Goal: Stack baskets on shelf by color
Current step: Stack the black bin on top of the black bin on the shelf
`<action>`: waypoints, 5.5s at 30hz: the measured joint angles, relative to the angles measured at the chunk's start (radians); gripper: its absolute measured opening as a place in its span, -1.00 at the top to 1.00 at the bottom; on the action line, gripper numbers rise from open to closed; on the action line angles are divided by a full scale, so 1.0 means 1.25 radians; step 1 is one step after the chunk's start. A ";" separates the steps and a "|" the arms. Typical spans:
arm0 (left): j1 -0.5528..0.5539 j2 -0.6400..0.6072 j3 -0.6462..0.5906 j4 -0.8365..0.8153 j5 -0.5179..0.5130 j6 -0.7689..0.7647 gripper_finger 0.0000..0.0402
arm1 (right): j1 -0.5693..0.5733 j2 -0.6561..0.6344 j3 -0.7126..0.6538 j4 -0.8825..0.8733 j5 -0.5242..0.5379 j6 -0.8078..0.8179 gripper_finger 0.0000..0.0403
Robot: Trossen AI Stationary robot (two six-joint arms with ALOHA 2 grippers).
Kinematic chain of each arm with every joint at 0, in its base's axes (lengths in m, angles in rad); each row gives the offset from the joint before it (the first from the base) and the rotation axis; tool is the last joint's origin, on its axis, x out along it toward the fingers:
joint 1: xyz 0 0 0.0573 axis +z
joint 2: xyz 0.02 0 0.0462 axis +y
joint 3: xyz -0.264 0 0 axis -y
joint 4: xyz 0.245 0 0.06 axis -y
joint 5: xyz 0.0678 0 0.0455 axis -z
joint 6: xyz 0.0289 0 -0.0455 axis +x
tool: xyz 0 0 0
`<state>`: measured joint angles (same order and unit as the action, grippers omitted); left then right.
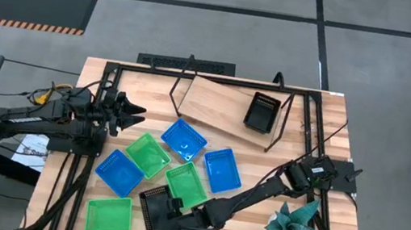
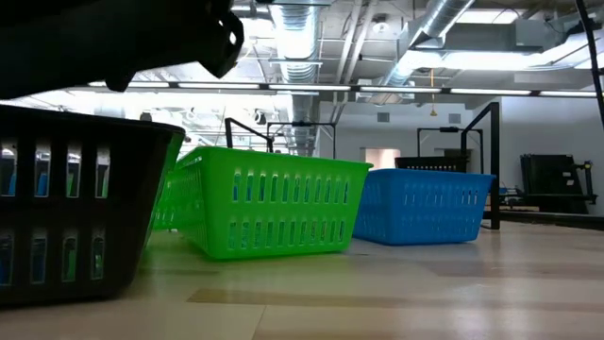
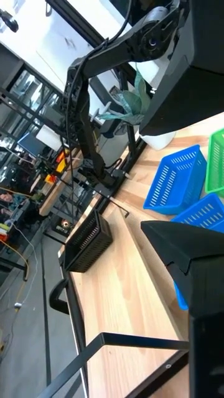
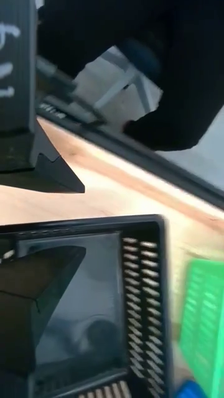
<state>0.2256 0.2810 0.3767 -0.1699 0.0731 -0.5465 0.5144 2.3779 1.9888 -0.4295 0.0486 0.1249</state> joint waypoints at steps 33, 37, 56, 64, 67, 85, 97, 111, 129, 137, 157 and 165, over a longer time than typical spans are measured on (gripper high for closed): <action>0.000 0.000 0.000 0.001 0.000 0.000 -0.13 | -0.010 0.000 -0.014 -0.024 0.018 0.013 0.19; 0.000 0.000 0.000 0.001 0.000 0.000 -0.13 | -0.010 0.002 -0.014 -0.024 0.018 0.013 0.19; 0.000 0.000 0.000 0.002 0.000 -0.003 -0.13 | -0.010 0.027 -0.014 -0.023 0.027 0.069 0.81; 0.000 0.000 0.000 0.002 0.000 -0.012 -0.13 | -0.003 0.027 0.079 -0.039 0.065 0.055 0.96; 0.000 0.000 0.000 0.002 0.000 -0.013 -0.13 | 0.003 0.022 0.155 -0.104 0.069 0.031 0.96; 0.000 0.000 0.000 -0.006 0.016 -0.011 -0.13 | -0.017 -0.200 0.266 -0.801 0.529 0.211 0.98; 0.000 0.000 0.000 -0.020 0.022 0.011 -0.13 | -0.166 -0.507 0.010 -0.881 0.552 0.237 0.97; 0.000 0.000 0.000 -0.027 -0.006 0.045 -0.13 | -0.353 -0.975 -0.648 -0.368 0.449 0.030 0.95; 0.000 0.000 0.000 -0.027 -0.006 0.036 -0.13 | -0.566 -1.019 -0.800 -0.196 0.268 -0.146 0.90; 0.000 0.000 0.000 -0.027 -0.023 0.042 -0.13 | -0.646 -1.002 -0.803 -0.190 0.191 -0.214 0.93; 0.000 0.000 0.000 -0.028 -0.028 0.042 -0.13 | -0.695 -1.002 -0.804 -0.211 0.125 -0.232 0.88; 0.000 0.000 0.000 -0.027 -0.029 0.042 -0.13 | -0.698 -1.014 -0.885 -0.172 0.126 -0.237 0.91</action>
<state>0.2257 0.2810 0.3767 -0.2037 0.0366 -0.4934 -0.3582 1.1101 0.8830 -0.6444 0.2060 -0.1713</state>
